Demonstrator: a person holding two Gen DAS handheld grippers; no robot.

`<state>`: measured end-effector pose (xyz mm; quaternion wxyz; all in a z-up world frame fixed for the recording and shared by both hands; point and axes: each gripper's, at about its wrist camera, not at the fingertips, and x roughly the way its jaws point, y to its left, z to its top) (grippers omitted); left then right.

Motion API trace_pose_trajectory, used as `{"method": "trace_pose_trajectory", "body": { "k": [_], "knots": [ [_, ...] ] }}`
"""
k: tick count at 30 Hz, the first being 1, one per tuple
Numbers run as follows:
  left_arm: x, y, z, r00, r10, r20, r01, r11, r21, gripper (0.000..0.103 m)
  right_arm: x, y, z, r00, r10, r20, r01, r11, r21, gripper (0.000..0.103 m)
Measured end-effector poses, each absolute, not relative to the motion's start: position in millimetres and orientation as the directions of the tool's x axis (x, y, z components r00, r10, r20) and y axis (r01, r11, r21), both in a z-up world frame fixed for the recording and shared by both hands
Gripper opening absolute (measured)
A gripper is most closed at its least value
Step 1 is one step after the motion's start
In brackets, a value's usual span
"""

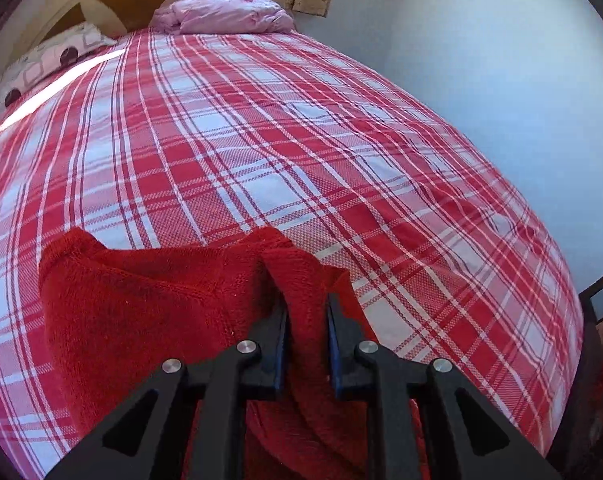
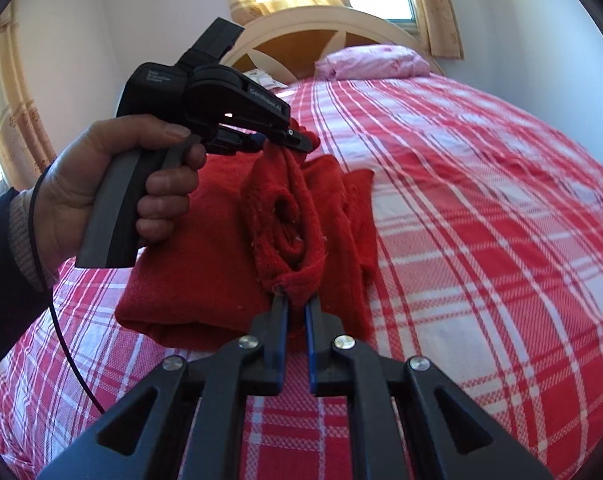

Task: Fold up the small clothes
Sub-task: 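Lift the edge with both grippers and fold it over the bundle, then open both grippers to release the folded bundle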

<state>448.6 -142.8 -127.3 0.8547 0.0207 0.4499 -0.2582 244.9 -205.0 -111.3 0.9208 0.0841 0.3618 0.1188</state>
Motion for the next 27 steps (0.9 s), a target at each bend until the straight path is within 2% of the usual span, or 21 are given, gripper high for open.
{"method": "trace_pose_trajectory", "body": {
  "k": [3, 6, 8, 10, 11, 13, 16, 17, 18, 19, 20, 22, 24, 25, 26, 27],
  "knots": [
    [434, -152, -110, 0.512, -0.424, -0.747, 0.51, 0.85, -0.132, 0.029, 243, -216, -117, 0.691, 0.298, -0.659, -0.131, 0.948, 0.291, 0.01],
    [415, -147, -88, 0.568, -0.452, -0.687, 0.537, 0.837, -0.106, 0.044, 240, -225, -120, 0.68, 0.314, -0.663, -0.11, 0.937, 0.331, 0.01],
    [402, -140, -77, 0.62, -0.441, -0.649, 0.534, 0.843, -0.063, 0.061, 238, -232, -122, 0.677, 0.316, -0.665, -0.09, 0.932, 0.351, 0.01],
    [388, -126, -71, 0.664, -0.419, -0.619, 0.516, 0.856, -0.027, 0.064, 237, -239, -122, 0.679, 0.313, -0.665, -0.065, 0.927, 0.37, 0.011],
    [378, -117, -73, 0.676, -0.403, -0.617, 0.505, 0.863, -0.01, 0.064, 235, -244, -121, 0.687, 0.303, -0.66, -0.047, 0.925, 0.377, 0.016],
    [364, -101, -80, 0.695, -0.374, -0.614, 0.48, 0.877, 0.008, 0.064, 229, -254, -116, 0.708, 0.27, -0.652, -0.008, 0.927, 0.375, 0.018],
    [340, -72, -99, 0.711, -0.348, -0.611, 0.441, 0.897, 0.002, 0.064, 220, -263, -93, 0.769, 0.216, -0.602, 0.012, 0.936, 0.351, 0.02],
    [333, -64, -106, 0.723, -0.33, -0.607, 0.424, 0.906, 0.013, 0.064, 220, -261, -84, 0.783, 0.218, -0.582, -0.004, 0.938, 0.346, 0.025],
    [328, -60, -112, 0.734, -0.308, -0.605, 0.404, 0.914, 0.025, 0.064, 223, -256, -74, 0.792, 0.232, -0.565, -0.033, 0.94, 0.339, 0.041],
    [324, -55, -117, 0.738, -0.293, -0.608, 0.388, 0.921, 0.027, 0.064, 229, -248, -64, 0.794, 0.257, -0.551, -0.075, 0.941, 0.331, 0.053],
    [322, -49, -123, 0.733, -0.293, -0.614, 0.379, 0.925, 0.011, 0.064, 239, -237, -53, 0.789, 0.304, -0.534, -0.135, 0.934, 0.332, 0.072],
    [318, -43, -132, 0.724, -0.295, -0.624, 0.366, 0.931, -0.015, 0.064, 260, -223, -47, 0.759, 0.343, -0.554, -0.183, 0.928, 0.323, 0.066],
    [315, -42, -144, 0.714, -0.294, -0.636, 0.362, 0.932, -0.025, 0.064, 296, -210, -56, 0.685, 0.344, -0.642, -0.176, 0.934, 0.312, 0.048],
    [313, -40, -148, 0.716, -0.287, -0.637, 0.352, 0.936, -0.026, 0.064, 312, -208, -64, 0.656, 0.343, -0.672, -0.156, 0.933, 0.324, 0.043],
    [312, -39, -152, 0.716, -0.287, -0.637, 0.345, 0.938, -0.034, 0.064, 324, -207, -73, 0.63, 0.334, -0.701, -0.137, 0.936, 0.323, 0.032],
    [310, -37, -155, 0.714, -0.294, -0.636, 0.345, 0.937, -0.046, 0.064, 333, -207, -82, 0.604, 0.329, -0.725, -0.118, 0.938, 0.327, 0.016]
  ]
}}
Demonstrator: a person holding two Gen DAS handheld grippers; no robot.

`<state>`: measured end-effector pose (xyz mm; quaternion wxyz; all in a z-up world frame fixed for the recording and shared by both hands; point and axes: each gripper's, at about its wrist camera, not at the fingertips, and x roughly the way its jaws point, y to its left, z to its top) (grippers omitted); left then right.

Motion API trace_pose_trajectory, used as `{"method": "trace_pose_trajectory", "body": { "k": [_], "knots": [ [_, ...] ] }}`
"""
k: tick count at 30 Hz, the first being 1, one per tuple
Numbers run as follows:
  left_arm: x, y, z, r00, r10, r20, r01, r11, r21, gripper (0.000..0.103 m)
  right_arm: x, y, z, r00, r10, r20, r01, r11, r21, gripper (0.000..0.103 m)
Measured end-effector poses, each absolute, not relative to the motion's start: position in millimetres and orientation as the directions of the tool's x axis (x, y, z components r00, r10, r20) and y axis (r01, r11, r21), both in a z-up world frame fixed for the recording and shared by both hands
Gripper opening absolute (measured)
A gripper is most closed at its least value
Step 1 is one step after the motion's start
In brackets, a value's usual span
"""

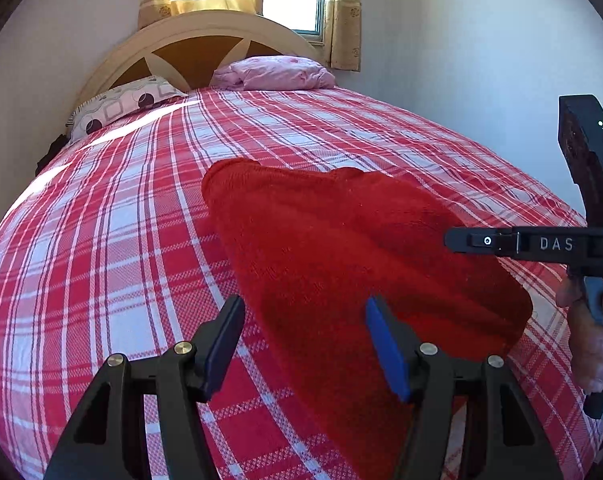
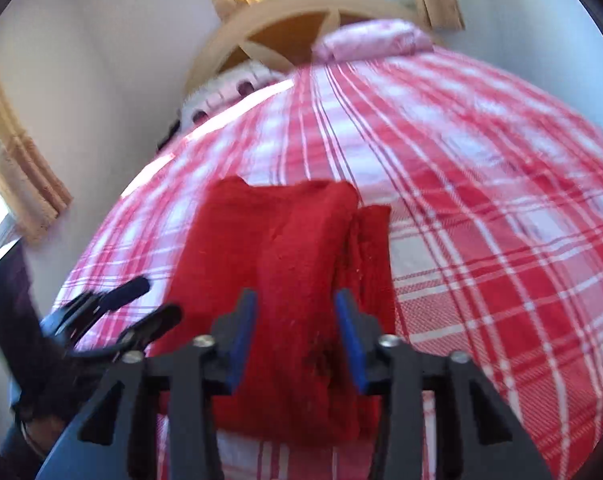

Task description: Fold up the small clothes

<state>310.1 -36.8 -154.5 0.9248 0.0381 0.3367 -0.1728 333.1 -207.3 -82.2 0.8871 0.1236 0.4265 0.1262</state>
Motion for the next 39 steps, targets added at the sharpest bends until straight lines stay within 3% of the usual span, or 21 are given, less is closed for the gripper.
{"method": "trace_pose_trajectory", "body": {
  "k": [3, 5, 11, 22, 26, 31, 37, 39],
  "knots": [
    [308, -31, -158, 0.713, -0.311, -0.628, 0.337, 0.938, -0.082, 0.068, 328, -217, -85, 0.608, 0.352, -0.712, -0.116, 0.926, 0.36, 0.011],
    [308, -28, -162, 0.712, -0.317, -0.627, 0.328, 0.939, -0.103, 0.078, 316, -225, -77, 0.633, 0.32, -0.705, -0.105, 0.937, 0.332, 0.01],
    [307, -28, -171, 0.694, -0.341, -0.633, 0.339, 0.932, -0.13, 0.078, 328, -227, -96, 0.597, 0.252, -0.762, -0.058, 0.96, 0.272, 0.01],
    [295, -35, -171, 0.693, -0.337, -0.637, 0.345, 0.931, -0.117, 0.078, 340, -235, -103, 0.595, 0.193, -0.78, -0.03, 0.975, 0.219, 0.01],
    [295, -36, -174, 0.684, -0.339, -0.646, 0.349, 0.93, -0.117, 0.078, 345, -243, -117, 0.561, 0.142, -0.816, 0.014, 0.983, 0.181, 0.006],
    [295, -36, -175, 0.678, -0.348, -0.648, 0.351, 0.927, -0.13, 0.078, 334, -249, -119, 0.565, 0.173, -0.807, -0.022, 0.981, 0.195, 0.006],
    [296, -35, -176, 0.675, -0.352, -0.649, 0.351, 0.926, -0.137, 0.078, 316, -252, -84, 0.67, 0.164, -0.724, -0.019, 0.979, 0.204, 0.022],
    [294, -36, -175, 0.678, -0.347, -0.648, 0.349, 0.928, -0.132, 0.078, 307, -245, -67, 0.713, 0.182, -0.677, -0.054, 0.977, 0.206, 0.046]
  ]
}}
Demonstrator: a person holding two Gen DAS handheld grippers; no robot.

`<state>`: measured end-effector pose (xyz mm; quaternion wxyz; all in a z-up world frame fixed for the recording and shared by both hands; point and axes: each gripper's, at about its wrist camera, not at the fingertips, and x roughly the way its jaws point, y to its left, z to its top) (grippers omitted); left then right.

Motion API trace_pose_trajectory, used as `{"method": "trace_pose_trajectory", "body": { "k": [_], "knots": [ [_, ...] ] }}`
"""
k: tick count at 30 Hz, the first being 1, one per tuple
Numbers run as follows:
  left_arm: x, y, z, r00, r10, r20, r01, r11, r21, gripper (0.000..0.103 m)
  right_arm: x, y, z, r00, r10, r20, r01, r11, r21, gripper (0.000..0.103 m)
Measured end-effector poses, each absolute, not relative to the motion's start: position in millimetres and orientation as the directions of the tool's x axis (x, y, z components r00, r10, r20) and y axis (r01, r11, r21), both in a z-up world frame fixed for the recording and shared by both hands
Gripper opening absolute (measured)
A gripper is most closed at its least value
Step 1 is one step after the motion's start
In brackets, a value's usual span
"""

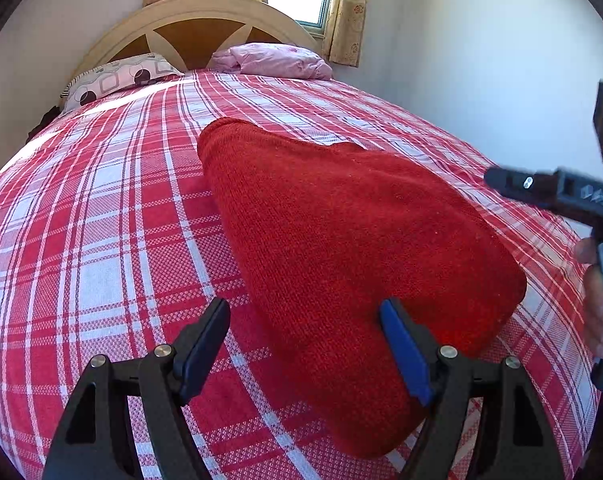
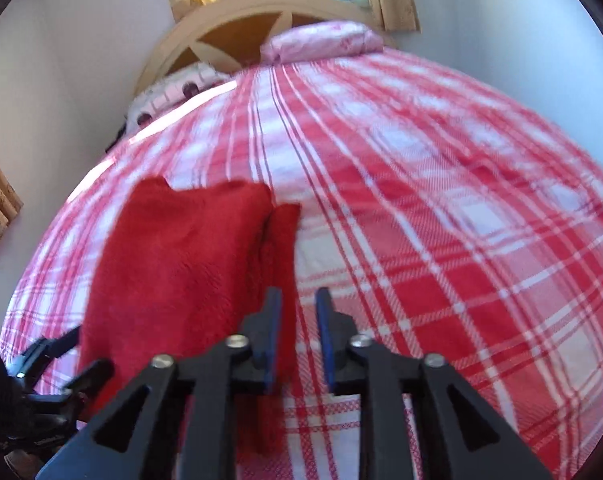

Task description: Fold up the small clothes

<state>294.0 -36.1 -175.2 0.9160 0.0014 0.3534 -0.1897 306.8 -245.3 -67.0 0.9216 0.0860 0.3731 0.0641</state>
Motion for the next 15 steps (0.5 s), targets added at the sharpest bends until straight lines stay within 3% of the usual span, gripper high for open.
{"method": "trace_pose_trajectory", "body": {
  "k": [2, 9, 12, 15],
  "knots": [
    [290, -37, -173, 0.689, -0.333, -0.644, 0.339, 0.933, -0.12, 0.078, 300, -231, -50, 0.738, 0.235, -0.633, -0.13, 0.969, 0.209, 0.052],
    [280, -32, -175, 0.692, -0.326, -0.644, 0.322, 0.938, -0.129, 0.078, 339, -164, -44, 0.632, 0.377, -0.677, -0.34, 0.92, 0.195, 0.05],
    [282, -32, -178, 0.679, -0.333, -0.654, 0.326, 0.935, -0.138, 0.078, 368, -130, -57, 0.564, 0.406, -0.719, -0.394, 0.898, 0.197, 0.05],
    [284, -29, -180, 0.671, -0.344, -0.657, 0.32, 0.934, -0.162, 0.078, 393, -89, -84, 0.494, 0.343, -0.799, -0.433, 0.894, 0.116, 0.047]
  ]
}}
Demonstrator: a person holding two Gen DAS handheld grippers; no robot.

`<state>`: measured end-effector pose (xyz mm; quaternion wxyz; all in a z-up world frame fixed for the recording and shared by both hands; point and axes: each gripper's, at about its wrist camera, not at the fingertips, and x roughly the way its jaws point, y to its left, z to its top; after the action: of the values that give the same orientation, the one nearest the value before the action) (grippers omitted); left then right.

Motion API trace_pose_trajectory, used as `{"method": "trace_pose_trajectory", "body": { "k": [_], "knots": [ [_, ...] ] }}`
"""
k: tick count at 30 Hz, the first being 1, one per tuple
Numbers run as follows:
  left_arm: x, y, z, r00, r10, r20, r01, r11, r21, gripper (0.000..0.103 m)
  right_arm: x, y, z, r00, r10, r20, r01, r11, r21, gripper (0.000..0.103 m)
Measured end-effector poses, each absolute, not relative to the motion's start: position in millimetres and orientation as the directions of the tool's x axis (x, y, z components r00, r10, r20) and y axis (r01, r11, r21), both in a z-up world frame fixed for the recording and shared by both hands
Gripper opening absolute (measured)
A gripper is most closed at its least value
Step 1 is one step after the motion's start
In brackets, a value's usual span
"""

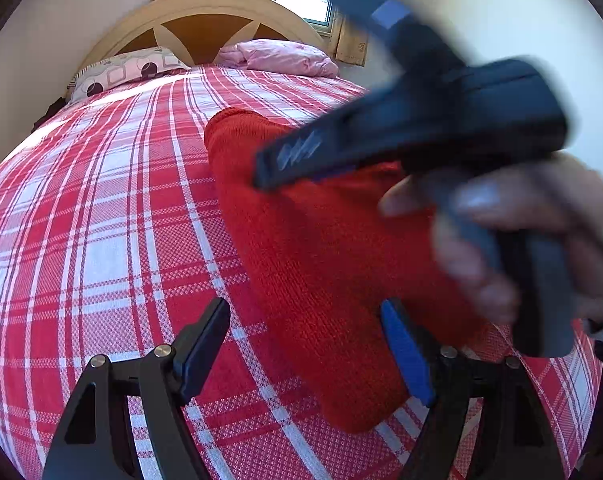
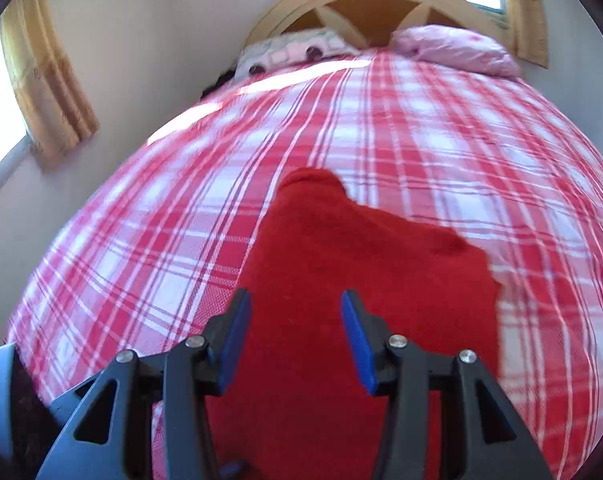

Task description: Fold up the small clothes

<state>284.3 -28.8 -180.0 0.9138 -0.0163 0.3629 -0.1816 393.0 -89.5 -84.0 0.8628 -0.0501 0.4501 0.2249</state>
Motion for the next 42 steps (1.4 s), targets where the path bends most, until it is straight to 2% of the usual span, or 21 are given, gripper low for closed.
{"method": "trace_pose_trajectory", "body": {
  "k": [2, 8, 11, 14, 18, 19, 23, 26, 29, 33, 40, 42],
  "knots": [
    [286, -23, -180, 0.666, -0.365, -0.651, 0.317, 0.928, -0.196, 0.078, 408, -78, -111, 0.438, 0.26, -0.86, -0.411, 0.909, 0.065, 0.048],
    [276, -9, -166, 0.728, -0.366, -0.579, 0.285, 0.931, -0.23, 0.078, 392, -108, -98, 0.485, 0.316, -0.816, -0.375, 0.918, 0.133, 0.049],
    [275, -10, -160, 0.744, -0.34, -0.575, 0.266, 0.941, -0.211, 0.078, 358, -133, -79, 0.525, 0.384, -0.76, -0.385, 0.903, 0.19, 0.05],
    [279, -19, -158, 0.746, -0.296, -0.597, 0.254, 0.955, -0.156, 0.078, 319, -160, -73, 0.578, 0.359, -0.733, -0.376, 0.914, 0.151, 0.05],
    [287, -31, -174, 0.706, -0.269, -0.655, 0.273, 0.957, -0.099, 0.078, 306, -175, -92, 0.559, 0.295, -0.775, -0.335, 0.935, 0.114, 0.026],
    [287, -32, -174, 0.703, -0.269, -0.658, 0.279, 0.956, -0.093, 0.078, 306, -176, -98, 0.554, 0.292, -0.779, -0.338, 0.935, 0.11, 0.023],
    [282, -30, -168, 0.713, -0.25, -0.656, 0.269, 0.96, -0.074, 0.078, 307, -170, -100, 0.569, 0.288, -0.77, -0.337, 0.936, 0.1, 0.023],
    [279, -26, -159, 0.736, -0.236, -0.634, 0.263, 0.963, -0.054, 0.078, 304, -172, -93, 0.577, 0.303, -0.758, -0.356, 0.929, 0.101, 0.027],
    [284, -17, -147, 0.765, -0.218, -0.606, 0.232, 0.971, -0.056, 0.078, 295, -202, -74, 0.607, 0.398, -0.688, -0.35, 0.911, 0.217, 0.049],
    [301, -15, -144, 0.765, -0.2, -0.613, 0.211, 0.976, -0.056, 0.078, 302, -235, -58, 0.675, 0.377, -0.635, -0.258, 0.926, 0.276, 0.07],
    [322, -24, -155, 0.74, -0.198, -0.643, 0.212, 0.976, -0.057, 0.078, 333, -254, -76, 0.625, 0.395, -0.674, -0.187, 0.913, 0.361, 0.07],
    [327, -27, -159, 0.73, -0.2, -0.653, 0.218, 0.974, -0.054, 0.078, 340, -251, -83, 0.595, 0.414, -0.689, -0.195, 0.906, 0.376, 0.078]
  ]
}}
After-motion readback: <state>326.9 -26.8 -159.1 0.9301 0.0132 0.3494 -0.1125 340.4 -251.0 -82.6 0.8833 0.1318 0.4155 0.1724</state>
